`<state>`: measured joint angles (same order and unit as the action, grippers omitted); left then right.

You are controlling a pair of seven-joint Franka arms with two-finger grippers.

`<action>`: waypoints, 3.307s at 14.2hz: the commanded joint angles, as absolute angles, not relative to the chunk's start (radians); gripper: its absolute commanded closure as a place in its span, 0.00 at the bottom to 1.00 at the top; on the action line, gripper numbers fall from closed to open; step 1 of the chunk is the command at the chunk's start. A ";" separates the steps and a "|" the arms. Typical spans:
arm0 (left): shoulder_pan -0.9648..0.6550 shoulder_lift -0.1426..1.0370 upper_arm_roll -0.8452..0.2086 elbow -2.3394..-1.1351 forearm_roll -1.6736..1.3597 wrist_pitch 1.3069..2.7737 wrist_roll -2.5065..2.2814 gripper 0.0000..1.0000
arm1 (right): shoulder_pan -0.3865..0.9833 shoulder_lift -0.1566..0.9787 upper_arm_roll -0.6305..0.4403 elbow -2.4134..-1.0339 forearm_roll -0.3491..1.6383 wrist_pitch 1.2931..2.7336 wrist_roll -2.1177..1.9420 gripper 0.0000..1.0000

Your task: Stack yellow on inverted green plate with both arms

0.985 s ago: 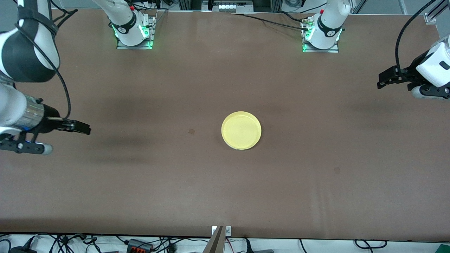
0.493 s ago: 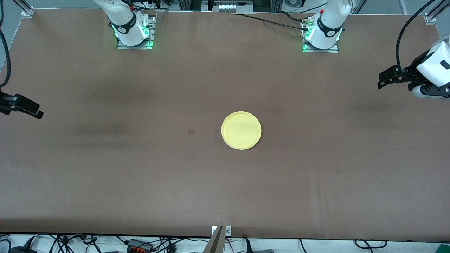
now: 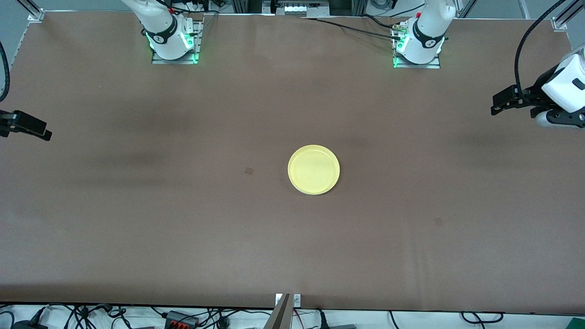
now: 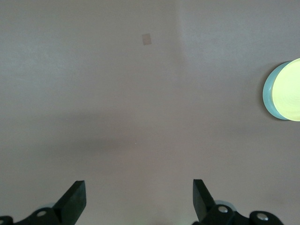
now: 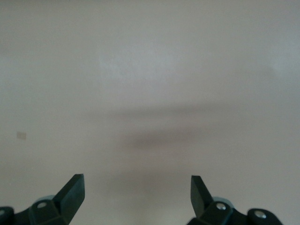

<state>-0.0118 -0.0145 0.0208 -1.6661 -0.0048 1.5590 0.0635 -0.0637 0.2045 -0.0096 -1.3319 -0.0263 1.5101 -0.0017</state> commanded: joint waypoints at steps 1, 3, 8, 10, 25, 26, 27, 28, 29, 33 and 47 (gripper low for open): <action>-0.005 -0.009 0.017 -1.643 -0.015 1.549 0.087 0.00 | -0.066 0.114 -0.006 -1.449 -0.044 1.540 -0.018 0.00; -0.005 -0.011 0.017 -1.644 -0.015 1.546 0.087 0.00 | -0.067 0.025 -0.006 -1.593 -0.044 1.632 -0.020 0.00; -0.005 -0.011 0.017 -1.643 -0.015 1.546 0.087 0.00 | -0.066 -0.003 -0.006 -1.646 -0.040 1.663 -0.020 0.00; -0.005 -0.011 0.017 -1.643 -0.015 1.546 0.087 0.00 | -0.069 0.017 -0.006 -1.632 -0.032 1.666 -0.020 0.00; -0.005 -0.012 0.023 -1.640 -0.015 1.548 0.087 0.00 | -0.078 0.049 0.008 -1.595 -0.032 1.664 -0.020 0.00; -0.005 -0.011 0.023 -1.640 -0.015 1.548 0.087 0.00 | -0.089 0.049 0.023 -1.595 -0.032 1.666 -0.020 0.00; -0.005 -0.011 0.021 -1.640 -0.015 1.548 0.087 0.00 | -0.101 0.049 0.040 -1.595 -0.032 1.667 -0.020 0.00; -0.005 -0.012 0.023 -1.640 -0.015 1.548 0.087 0.00 | -0.101 0.049 0.041 -1.595 -0.032 1.667 -0.020 0.00; -0.005 -0.012 0.021 -1.640 -0.015 1.548 0.087 0.00 | -0.101 0.049 0.040 -1.595 -0.032 1.667 -0.020 0.00; -0.005 -0.011 0.023 -1.640 -0.017 1.549 0.087 0.00 | -0.098 0.037 0.035 -1.594 -0.031 1.649 -0.023 0.00; -0.005 -0.011 0.023 -1.640 -0.015 1.549 0.087 0.00 | -0.095 -0.026 0.035 -1.692 -0.031 1.675 -0.018 0.00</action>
<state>-0.0111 -0.0146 0.0226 -1.6625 -0.0048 1.5591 0.0650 -0.0778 0.0150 0.0194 -1.6508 -0.0278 1.6644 -0.0065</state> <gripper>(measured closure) 0.000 0.000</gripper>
